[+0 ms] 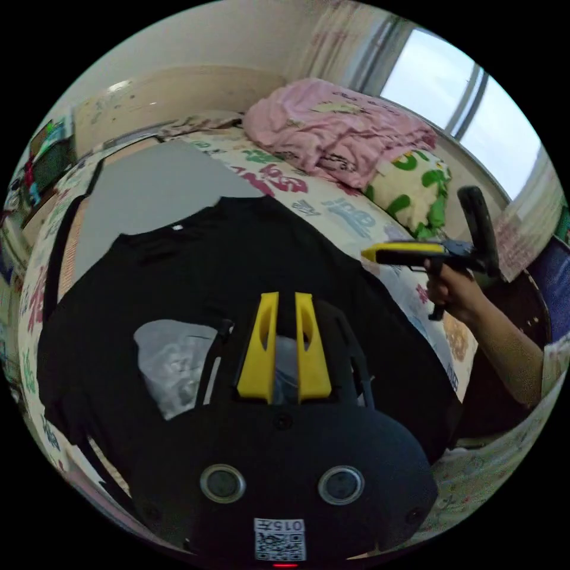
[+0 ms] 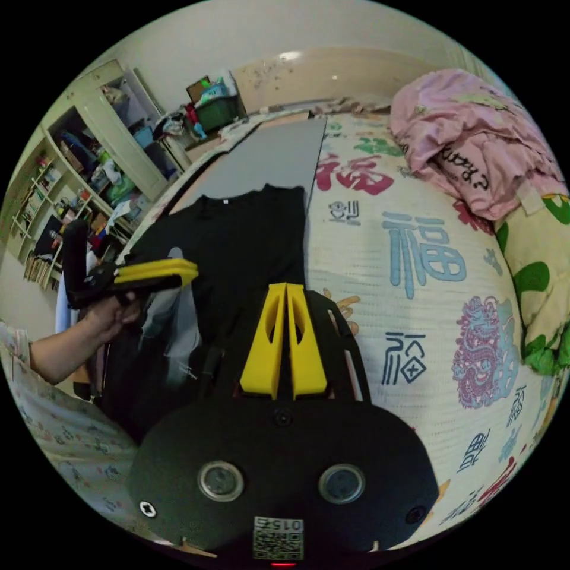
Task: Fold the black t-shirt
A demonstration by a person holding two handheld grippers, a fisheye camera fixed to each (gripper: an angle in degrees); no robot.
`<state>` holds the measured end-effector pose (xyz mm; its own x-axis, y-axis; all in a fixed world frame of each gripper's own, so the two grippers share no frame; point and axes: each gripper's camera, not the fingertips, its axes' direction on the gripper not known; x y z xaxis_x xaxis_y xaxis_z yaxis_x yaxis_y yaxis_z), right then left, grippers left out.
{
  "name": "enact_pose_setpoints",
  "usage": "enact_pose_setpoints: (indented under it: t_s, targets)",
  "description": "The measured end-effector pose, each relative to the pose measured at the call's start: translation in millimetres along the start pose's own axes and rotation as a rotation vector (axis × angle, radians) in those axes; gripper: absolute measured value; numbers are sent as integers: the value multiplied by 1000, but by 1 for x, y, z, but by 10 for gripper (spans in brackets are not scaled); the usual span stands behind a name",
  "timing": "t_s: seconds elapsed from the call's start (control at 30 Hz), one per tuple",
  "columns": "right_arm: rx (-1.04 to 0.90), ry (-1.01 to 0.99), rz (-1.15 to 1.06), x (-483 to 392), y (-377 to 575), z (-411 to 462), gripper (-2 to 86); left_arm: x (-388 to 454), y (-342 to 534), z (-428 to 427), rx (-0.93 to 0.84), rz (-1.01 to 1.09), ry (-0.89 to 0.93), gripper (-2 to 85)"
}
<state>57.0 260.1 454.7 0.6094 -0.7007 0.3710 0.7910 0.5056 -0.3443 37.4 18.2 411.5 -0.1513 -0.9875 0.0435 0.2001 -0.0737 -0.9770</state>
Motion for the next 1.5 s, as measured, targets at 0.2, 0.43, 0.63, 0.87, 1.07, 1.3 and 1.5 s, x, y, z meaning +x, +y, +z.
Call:
enact_pose_setpoints:
  t_s: [0.2,0.43,0.63,0.87,1.07,1.3,1.5]
  targets:
    - [-23,38,29,43,24,54,-5,-1,30,30,-84,10,-136,48]
    - [-39,18,93,93,53,96,2,27,87,43,-85,-26,-122,43]
    - [139,-64,-122,64,57,73,48,17,214,-50,208,-322,-204,76]
    - [66,-356,-519,-64,5,140,79,-33,417,-91,348,-873,-395,118]
    - [-94,-446,-675,-191,-47,256,91,-24,444,-51,393,-842,-418,119]
    - [-291,-297,-700,-280,-82,389,107,-32,493,-14,419,-925,-404,7]
    - [-434,-47,-678,-290,-91,475,87,-31,515,3,429,-872,-404,-5]
